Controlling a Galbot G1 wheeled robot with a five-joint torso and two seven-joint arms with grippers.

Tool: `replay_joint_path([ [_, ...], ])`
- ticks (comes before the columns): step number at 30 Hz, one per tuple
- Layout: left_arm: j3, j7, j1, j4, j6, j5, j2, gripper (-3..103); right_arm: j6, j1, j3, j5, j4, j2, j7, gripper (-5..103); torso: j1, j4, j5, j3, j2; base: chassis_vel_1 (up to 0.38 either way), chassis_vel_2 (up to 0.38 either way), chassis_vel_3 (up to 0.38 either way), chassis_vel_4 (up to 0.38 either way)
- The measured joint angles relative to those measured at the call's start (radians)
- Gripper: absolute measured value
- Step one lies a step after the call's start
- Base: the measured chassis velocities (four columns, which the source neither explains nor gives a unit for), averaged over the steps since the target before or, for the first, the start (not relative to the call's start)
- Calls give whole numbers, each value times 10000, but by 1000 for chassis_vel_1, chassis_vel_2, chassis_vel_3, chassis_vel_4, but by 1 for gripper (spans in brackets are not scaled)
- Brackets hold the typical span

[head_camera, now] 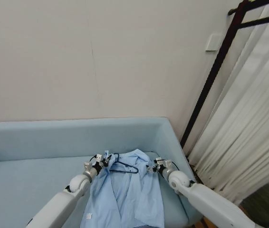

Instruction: Pick up the clothes from the sofa and hang them on the clothes hanger.

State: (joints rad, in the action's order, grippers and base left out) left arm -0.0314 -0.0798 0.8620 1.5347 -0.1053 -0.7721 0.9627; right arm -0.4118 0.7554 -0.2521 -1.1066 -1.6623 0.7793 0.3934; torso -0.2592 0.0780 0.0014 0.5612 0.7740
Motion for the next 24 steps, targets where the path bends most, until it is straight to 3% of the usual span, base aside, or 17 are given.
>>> replay_joint_path([
  [6,12,-19,-65,-64,0,-12,79,0,-114,941,400,-191,228,269,171,103,0,-3,1,1,-1,0,0,0,0],
  [11,103,-19,-114,-64,0,-27,138,0,34,1415,519,117,402,341,-24,96,0,0,1,1,-1,0,0,0,0],
  [24,150,-22,-186,-125,0,-55,78,0,520,2064,736,510,18,342,-239,47,-2,-2,0,1,-1,0,0,0,0],
])
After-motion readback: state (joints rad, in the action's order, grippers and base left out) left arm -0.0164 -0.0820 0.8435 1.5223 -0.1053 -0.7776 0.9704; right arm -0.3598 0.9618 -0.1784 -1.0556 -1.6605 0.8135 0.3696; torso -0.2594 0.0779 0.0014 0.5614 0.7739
